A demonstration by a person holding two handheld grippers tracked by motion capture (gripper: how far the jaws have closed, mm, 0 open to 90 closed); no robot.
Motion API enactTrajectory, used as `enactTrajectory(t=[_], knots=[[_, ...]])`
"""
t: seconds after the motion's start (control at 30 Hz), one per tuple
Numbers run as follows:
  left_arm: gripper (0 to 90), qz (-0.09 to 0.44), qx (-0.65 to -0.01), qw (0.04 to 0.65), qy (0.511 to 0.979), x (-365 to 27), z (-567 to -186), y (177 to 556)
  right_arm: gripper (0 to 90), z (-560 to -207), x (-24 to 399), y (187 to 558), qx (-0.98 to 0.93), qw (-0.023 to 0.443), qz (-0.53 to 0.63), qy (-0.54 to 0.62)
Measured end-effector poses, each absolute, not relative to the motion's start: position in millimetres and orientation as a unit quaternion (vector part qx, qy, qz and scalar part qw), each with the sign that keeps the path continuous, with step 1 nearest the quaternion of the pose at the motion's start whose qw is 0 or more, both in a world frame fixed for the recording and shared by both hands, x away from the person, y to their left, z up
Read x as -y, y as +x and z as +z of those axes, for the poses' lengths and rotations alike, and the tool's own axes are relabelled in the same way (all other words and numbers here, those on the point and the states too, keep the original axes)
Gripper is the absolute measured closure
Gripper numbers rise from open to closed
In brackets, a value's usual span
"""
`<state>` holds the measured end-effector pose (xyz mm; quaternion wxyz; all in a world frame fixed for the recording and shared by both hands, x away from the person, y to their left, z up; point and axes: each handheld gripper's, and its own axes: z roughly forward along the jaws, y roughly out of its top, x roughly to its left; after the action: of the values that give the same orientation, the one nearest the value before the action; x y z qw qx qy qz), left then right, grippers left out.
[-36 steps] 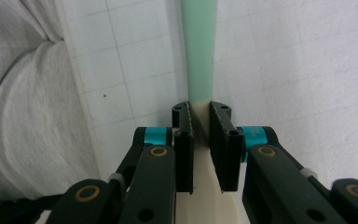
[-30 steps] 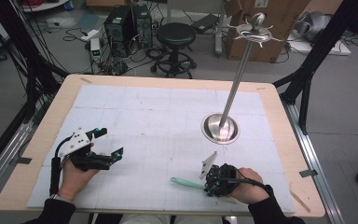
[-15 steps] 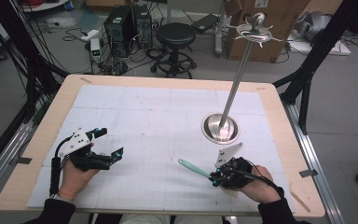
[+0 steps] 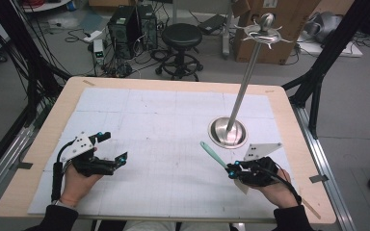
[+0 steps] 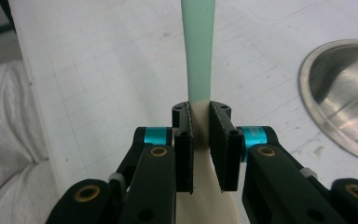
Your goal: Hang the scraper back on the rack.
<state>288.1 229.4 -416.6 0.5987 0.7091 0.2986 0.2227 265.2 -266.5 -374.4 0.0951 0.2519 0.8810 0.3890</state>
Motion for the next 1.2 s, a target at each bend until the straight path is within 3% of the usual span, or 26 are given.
enactTrajectory(t=[1.2], knots=[[1.8, 0.22, -0.302, 0.597, 0.71, -230.7, -417.6, 286.6, 81.0, -300.9, 359.6, 305.6, -0.762, 0.165, 0.543, 0.312]])
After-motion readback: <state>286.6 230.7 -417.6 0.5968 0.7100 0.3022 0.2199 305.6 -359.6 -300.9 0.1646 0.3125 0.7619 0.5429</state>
